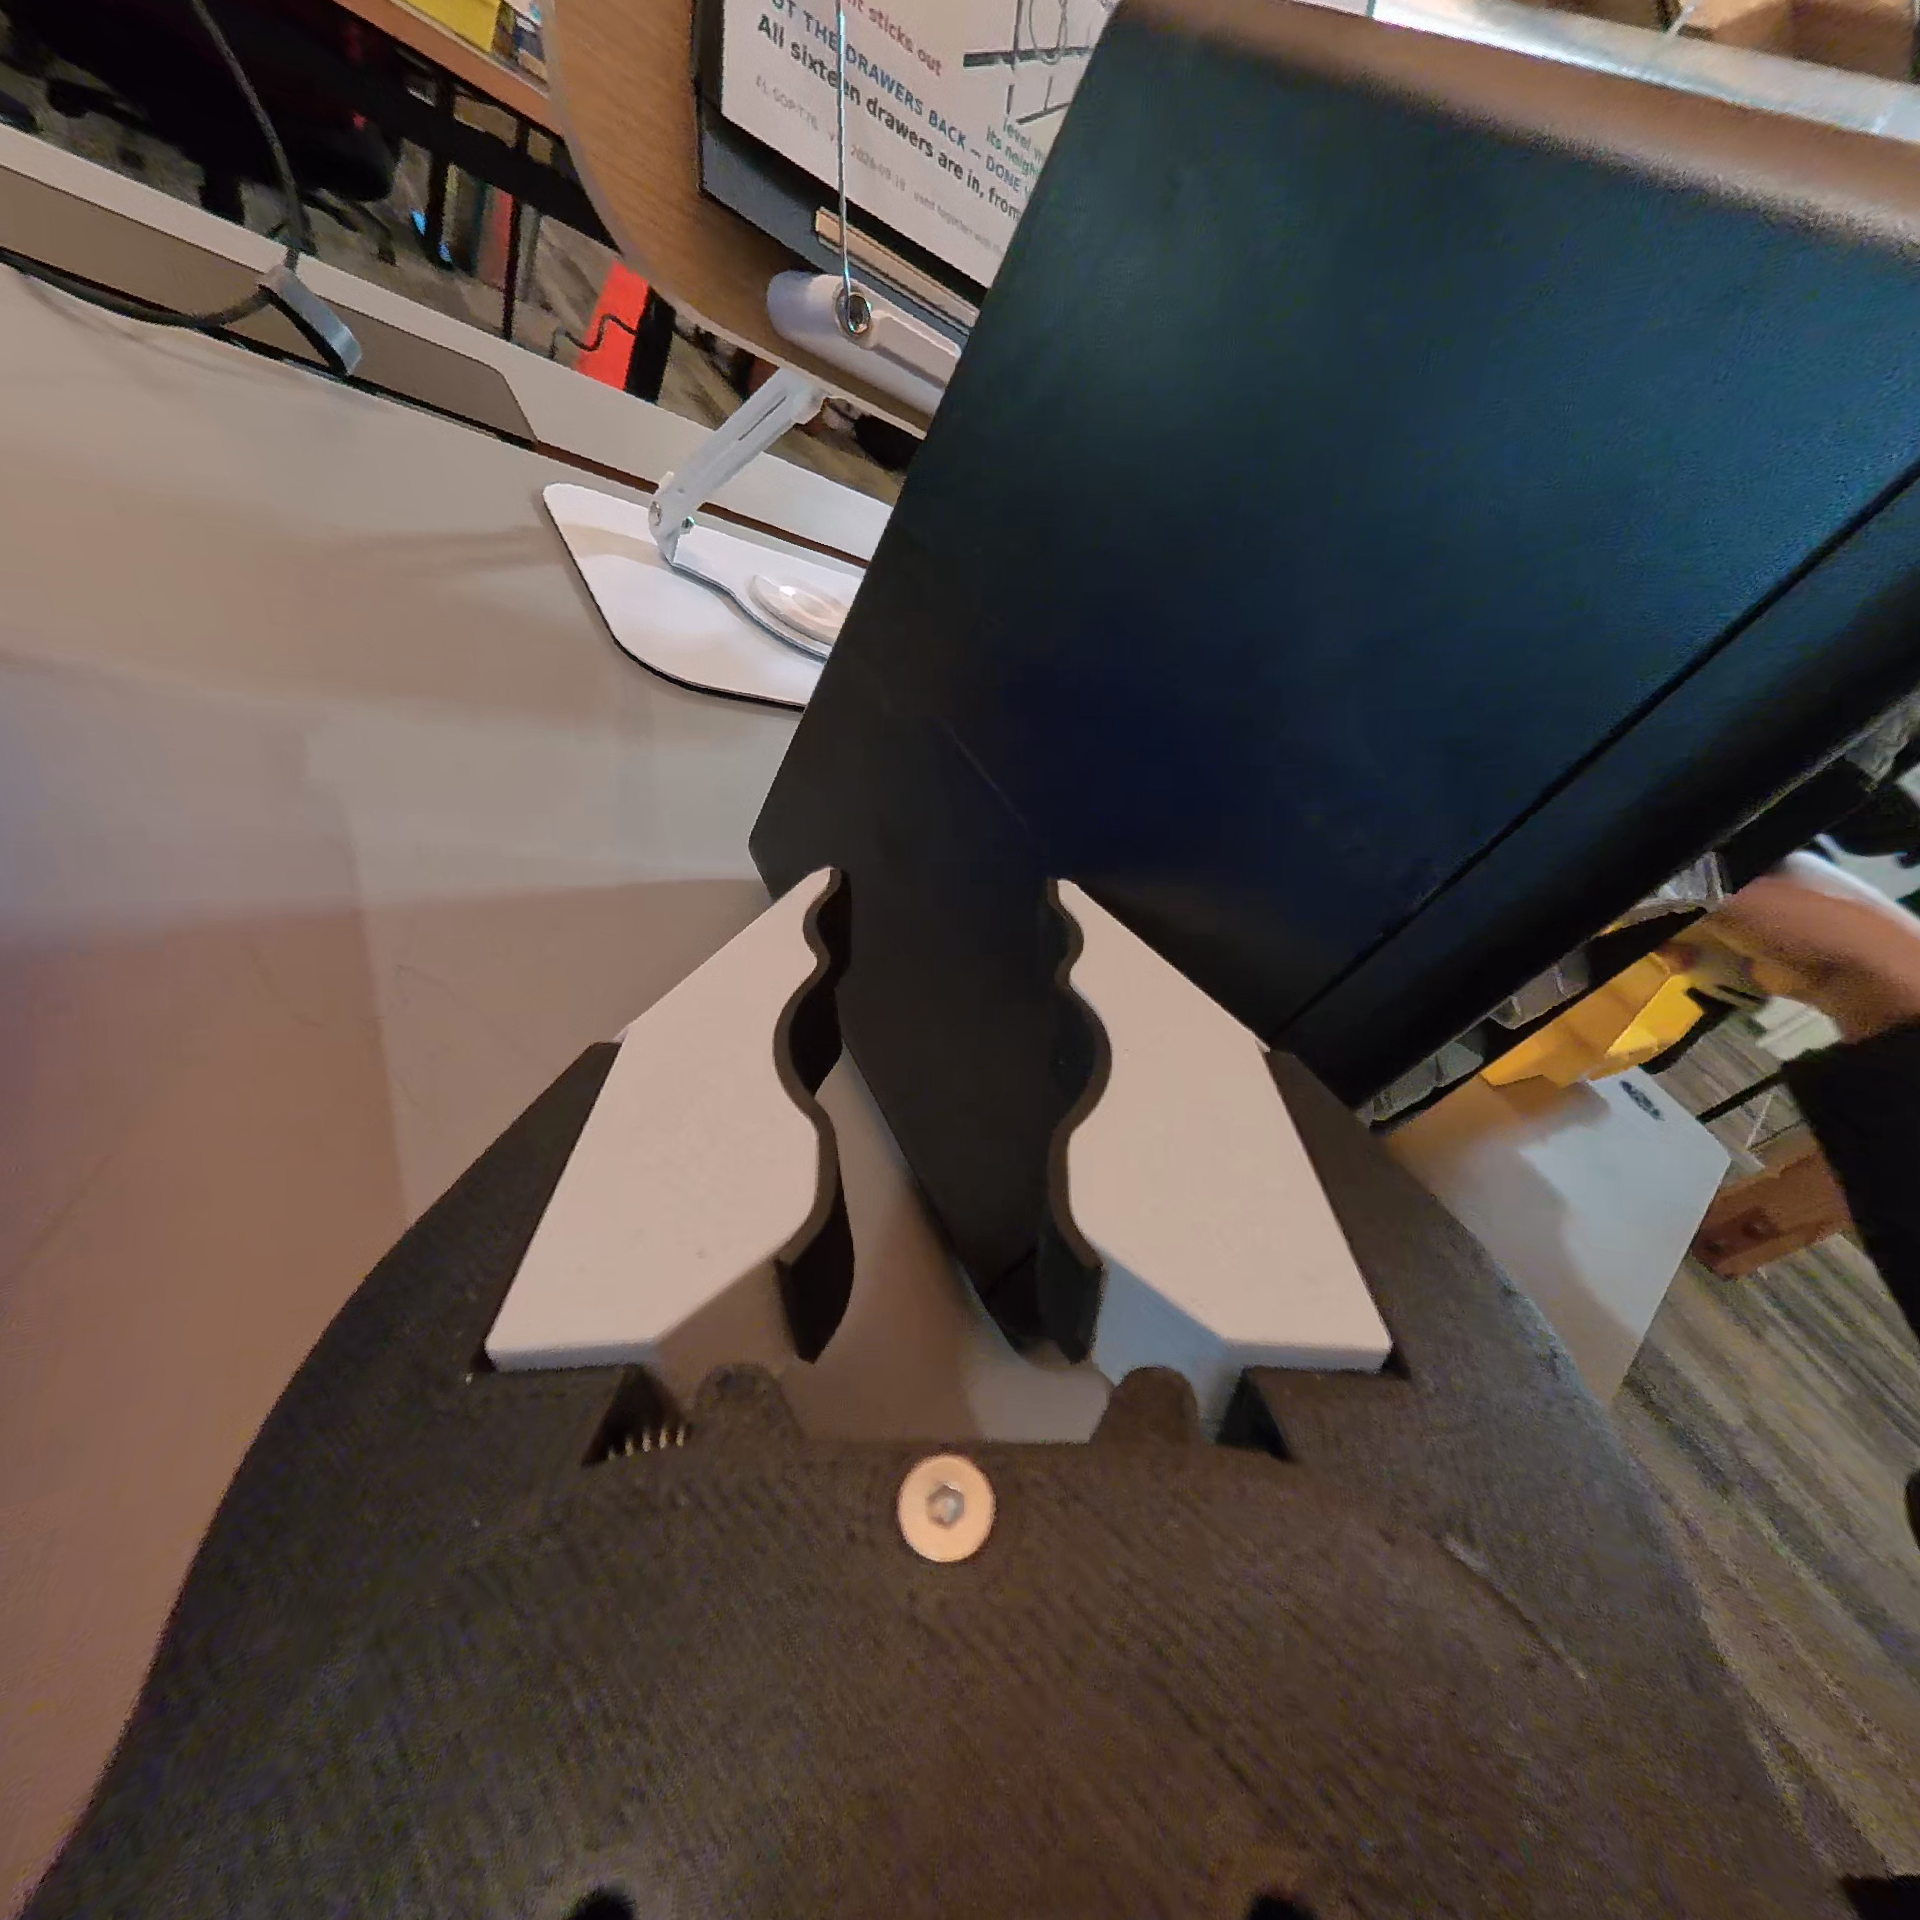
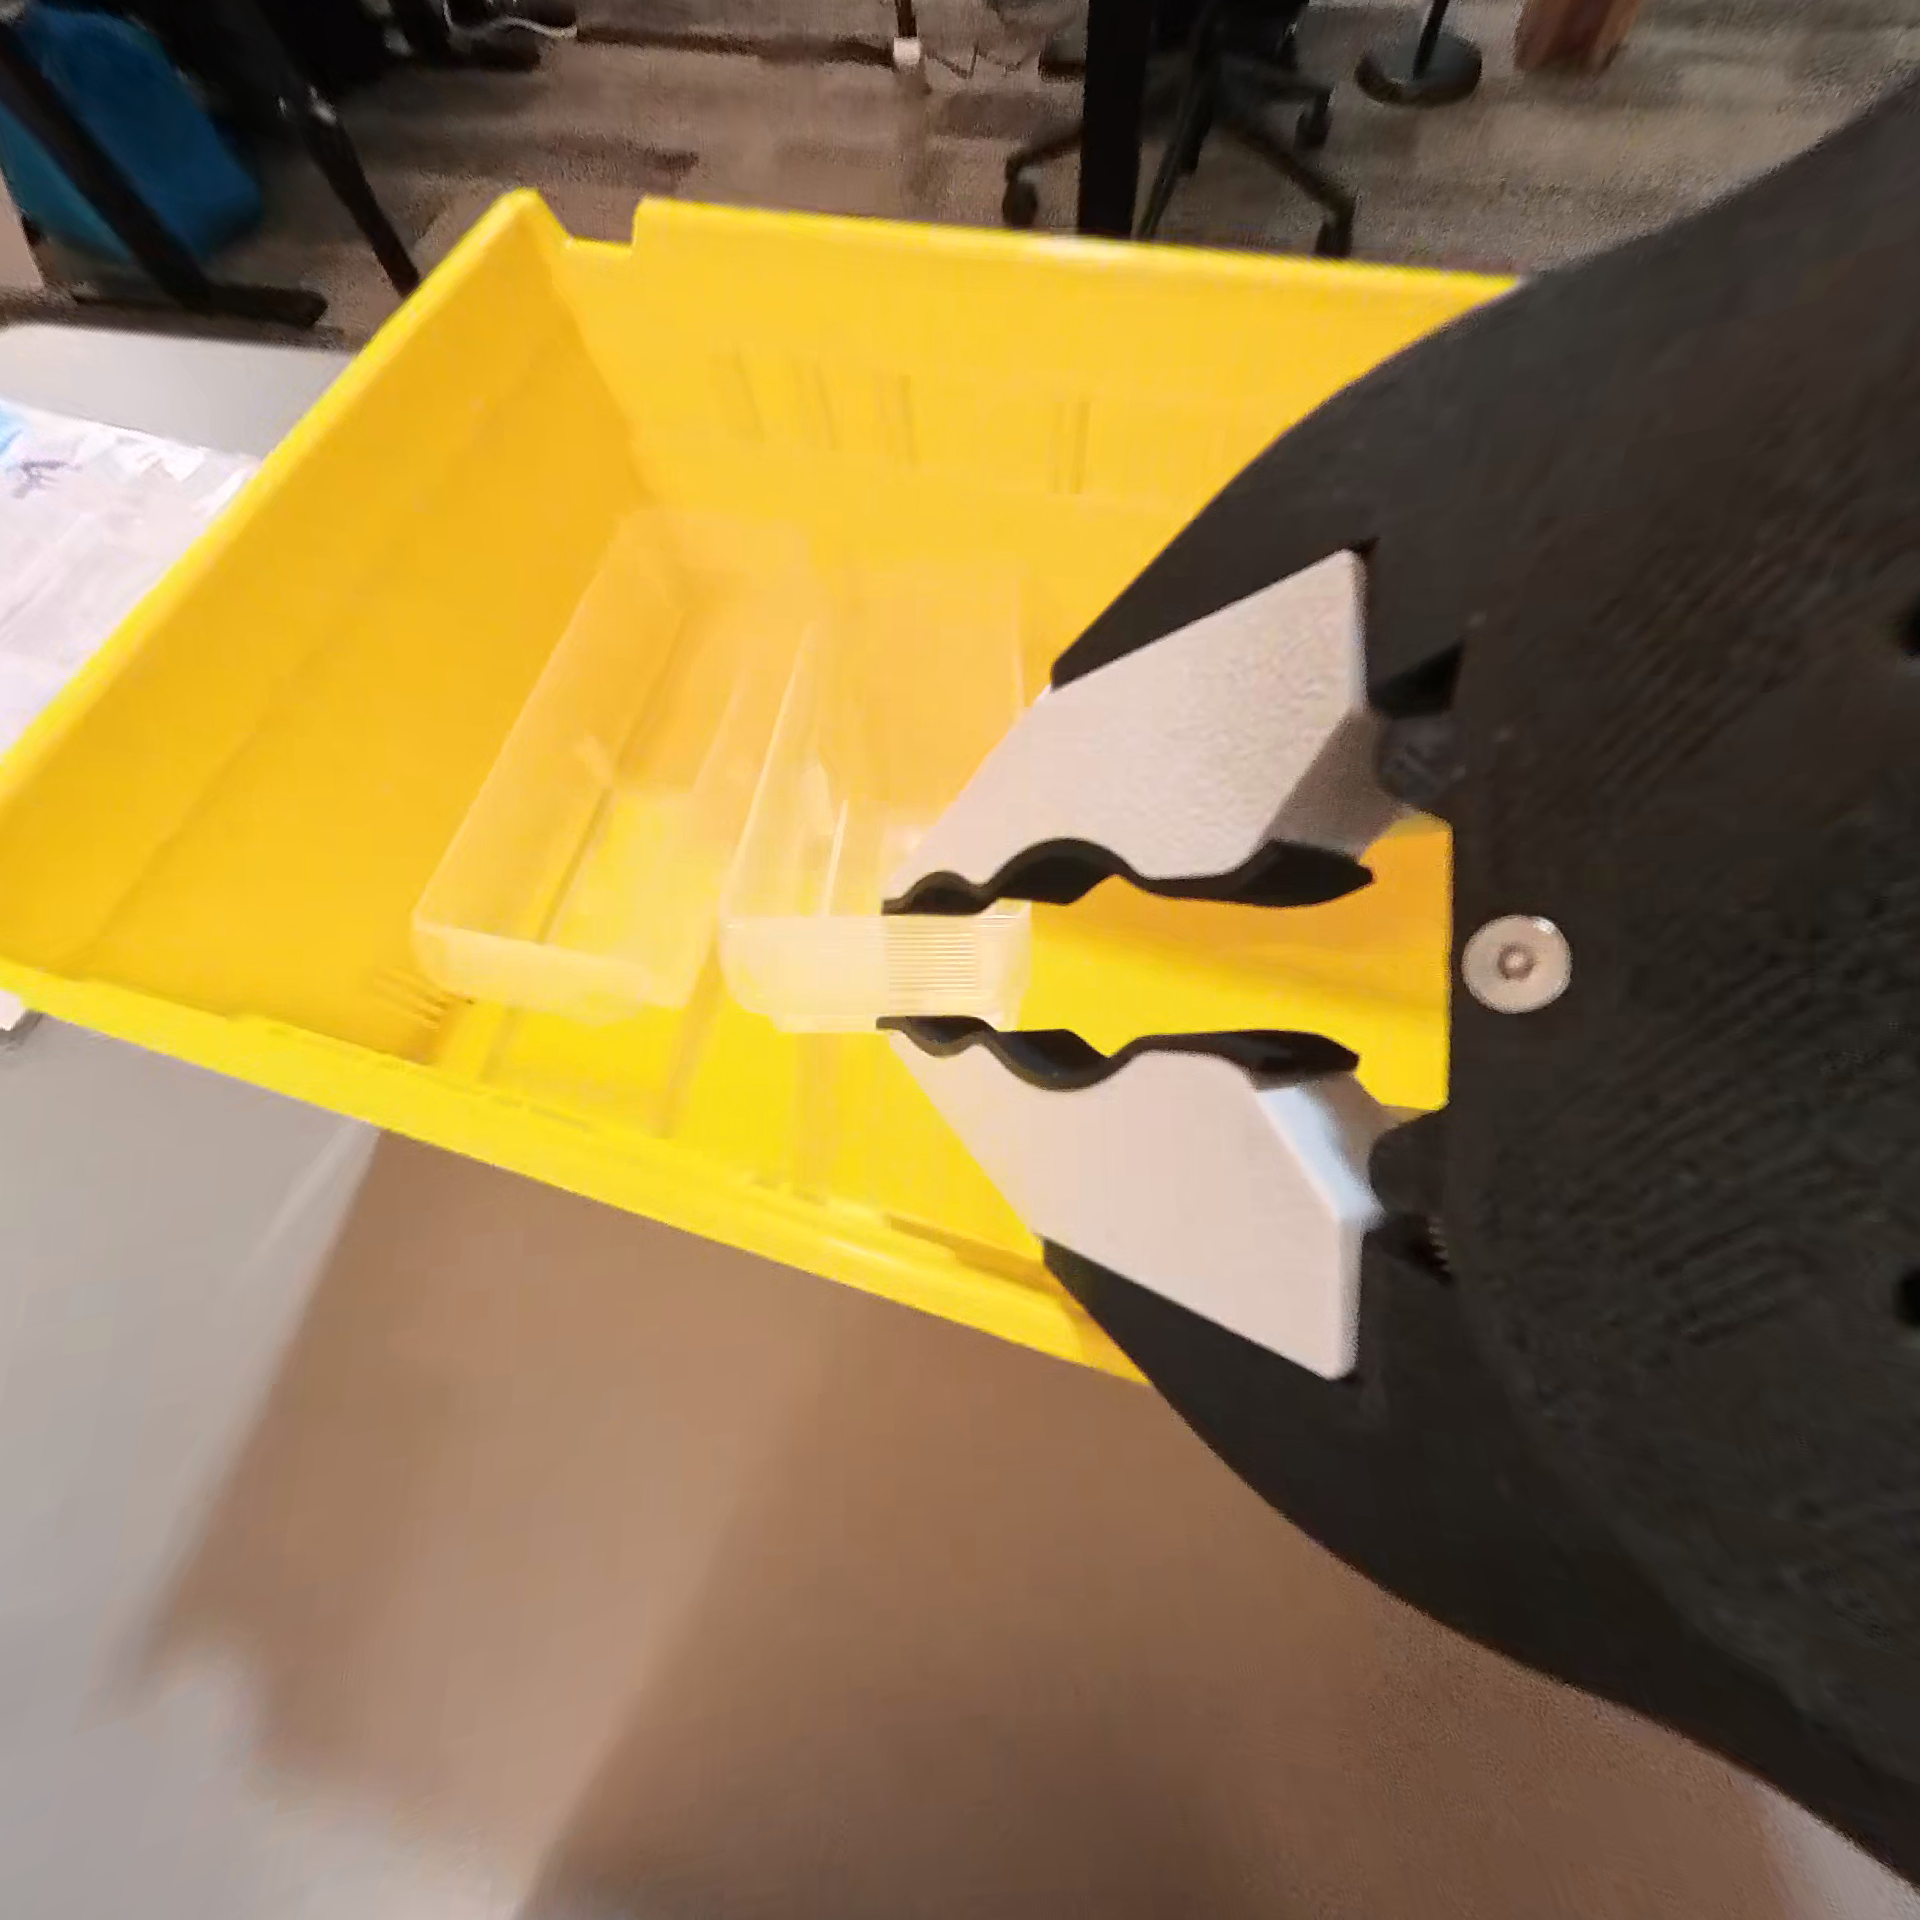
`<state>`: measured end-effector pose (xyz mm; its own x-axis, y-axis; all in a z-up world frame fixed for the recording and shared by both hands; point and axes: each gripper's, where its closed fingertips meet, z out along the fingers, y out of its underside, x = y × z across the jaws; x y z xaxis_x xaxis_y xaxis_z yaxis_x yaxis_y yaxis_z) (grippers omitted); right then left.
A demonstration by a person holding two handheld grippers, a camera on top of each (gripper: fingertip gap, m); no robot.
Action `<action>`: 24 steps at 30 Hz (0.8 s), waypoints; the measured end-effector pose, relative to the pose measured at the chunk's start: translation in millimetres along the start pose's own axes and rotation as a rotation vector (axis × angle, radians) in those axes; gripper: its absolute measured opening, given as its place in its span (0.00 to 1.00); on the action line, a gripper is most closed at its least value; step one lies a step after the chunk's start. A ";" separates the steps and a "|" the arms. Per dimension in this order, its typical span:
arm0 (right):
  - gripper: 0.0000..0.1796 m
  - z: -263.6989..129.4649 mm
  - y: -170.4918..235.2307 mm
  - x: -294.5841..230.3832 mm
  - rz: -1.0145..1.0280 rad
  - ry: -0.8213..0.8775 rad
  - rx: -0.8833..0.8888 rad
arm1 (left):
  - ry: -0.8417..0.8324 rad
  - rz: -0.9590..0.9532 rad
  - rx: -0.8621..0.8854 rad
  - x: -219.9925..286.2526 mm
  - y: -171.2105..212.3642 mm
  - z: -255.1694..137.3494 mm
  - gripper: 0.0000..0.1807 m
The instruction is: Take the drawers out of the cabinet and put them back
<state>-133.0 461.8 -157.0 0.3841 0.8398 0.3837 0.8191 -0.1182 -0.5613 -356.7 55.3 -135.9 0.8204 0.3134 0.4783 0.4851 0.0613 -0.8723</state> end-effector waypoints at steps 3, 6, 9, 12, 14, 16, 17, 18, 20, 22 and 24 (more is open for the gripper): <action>0.09 17.5 -12.3 -7.2 0.069 -0.074 0.026 | 0.008 -0.015 -0.002 0.1 0.5 -0.6 0.19; 0.09 24.0 -16.7 -12.8 0.123 -0.154 0.062 | 0.013 -0.025 -0.005 0.0 1.2 -0.8 0.19; 0.13 24.9 -10.3 -11.5 0.117 -0.170 0.061 | 0.021 -0.049 -0.006 -0.1 2.0 -1.1 0.19; 0.23 13.7 -10.5 -0.4 0.096 -0.134 0.078 | 0.027 -0.075 -0.003 -0.2 2.3 -0.9 0.19; 0.34 2.0 -14.9 8.1 0.109 -0.118 0.113 | 0.033 -0.091 -0.003 -0.3 2.7 -0.8 0.19; 0.35 -7.4 -15.6 19.2 0.131 -0.098 0.133 | 0.039 -0.107 -0.003 -0.5 3.0 -0.9 0.19; 0.34 -10.5 -13.6 26.7 0.140 -0.079 0.134 | 0.042 -0.114 -0.004 -0.6 3.2 -0.8 0.19; 0.32 -12.5 -9.0 34.4 0.146 -0.056 0.122 | 0.045 -0.119 -0.004 -0.6 3.2 -1.0 0.19; 0.30 -13.2 8.0 38.5 0.133 -0.065 0.053 | 0.048 -0.124 -0.004 -0.7 3.4 -1.2 0.19; 0.30 -11.7 30.4 23.5 0.086 -0.151 -0.051 | 0.048 -0.124 -0.005 -0.6 3.3 -1.3 0.19; 0.26 -7.9 47.1 14.4 0.036 -0.173 -0.124 | 0.047 -0.124 -0.005 -0.7 3.4 -1.3 0.19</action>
<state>-85.6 464.2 -172.1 0.3440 0.9111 0.2269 0.8563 -0.2053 -0.4739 -355.2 54.1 -139.1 0.7673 0.2591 0.5866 0.5849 0.0922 -0.8058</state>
